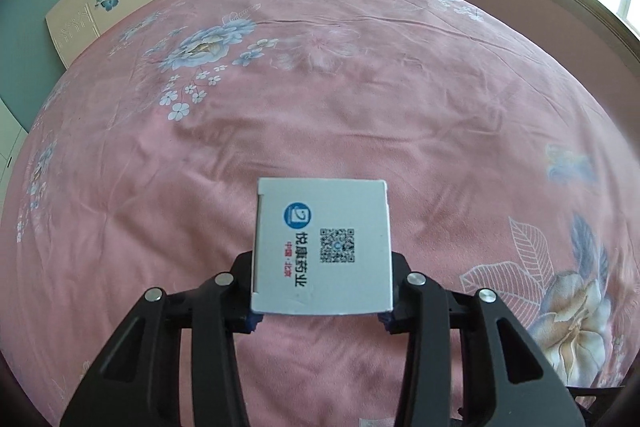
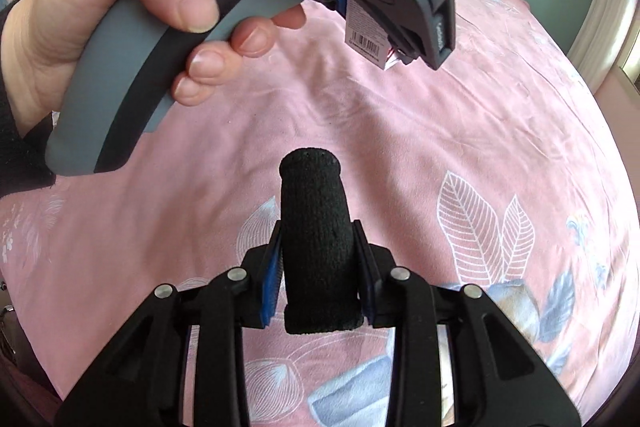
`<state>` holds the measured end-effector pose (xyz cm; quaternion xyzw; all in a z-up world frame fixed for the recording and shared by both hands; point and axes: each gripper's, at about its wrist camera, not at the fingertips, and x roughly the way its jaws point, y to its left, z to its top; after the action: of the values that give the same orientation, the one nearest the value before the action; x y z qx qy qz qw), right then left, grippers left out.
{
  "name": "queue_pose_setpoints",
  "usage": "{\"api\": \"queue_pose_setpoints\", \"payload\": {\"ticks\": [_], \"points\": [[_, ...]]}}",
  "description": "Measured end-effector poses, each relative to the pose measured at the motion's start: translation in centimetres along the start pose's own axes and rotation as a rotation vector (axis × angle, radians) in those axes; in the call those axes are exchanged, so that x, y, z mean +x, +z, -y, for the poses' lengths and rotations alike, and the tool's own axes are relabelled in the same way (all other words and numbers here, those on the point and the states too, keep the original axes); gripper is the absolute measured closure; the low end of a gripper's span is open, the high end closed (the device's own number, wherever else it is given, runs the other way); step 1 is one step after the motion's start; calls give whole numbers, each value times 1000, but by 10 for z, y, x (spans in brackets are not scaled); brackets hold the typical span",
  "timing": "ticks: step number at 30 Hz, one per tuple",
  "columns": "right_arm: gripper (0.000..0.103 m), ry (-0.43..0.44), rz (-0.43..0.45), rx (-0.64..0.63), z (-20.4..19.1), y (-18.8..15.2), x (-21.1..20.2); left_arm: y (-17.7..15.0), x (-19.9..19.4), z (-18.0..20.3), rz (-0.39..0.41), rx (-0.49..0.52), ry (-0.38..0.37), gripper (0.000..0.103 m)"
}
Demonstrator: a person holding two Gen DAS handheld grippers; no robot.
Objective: Collect trash
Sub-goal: 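Grasp the white box with the left tool while the right tool grasps the black foam tube, then lift the white box and foam tube and carry both toward the trash bin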
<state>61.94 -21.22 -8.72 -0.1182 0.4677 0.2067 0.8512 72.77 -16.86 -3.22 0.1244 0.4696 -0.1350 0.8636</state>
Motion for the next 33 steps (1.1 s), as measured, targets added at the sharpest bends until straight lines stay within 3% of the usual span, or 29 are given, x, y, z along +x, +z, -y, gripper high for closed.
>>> {"api": "queue_pose_setpoints", "payload": {"ticks": [6, 18, 33], "points": [[70, -41, 37, -2, -30, 1, -67, -34, -102, -22, 41, -8, 9, 58], [70, -110, 176, -5, -117, 11, -239, -118, -319, -60, 114, -87, 147, 58], [70, -223, 315, -83, -224, -15, -409, -239, -470, -53, 200, -52, 268, 58]]}}
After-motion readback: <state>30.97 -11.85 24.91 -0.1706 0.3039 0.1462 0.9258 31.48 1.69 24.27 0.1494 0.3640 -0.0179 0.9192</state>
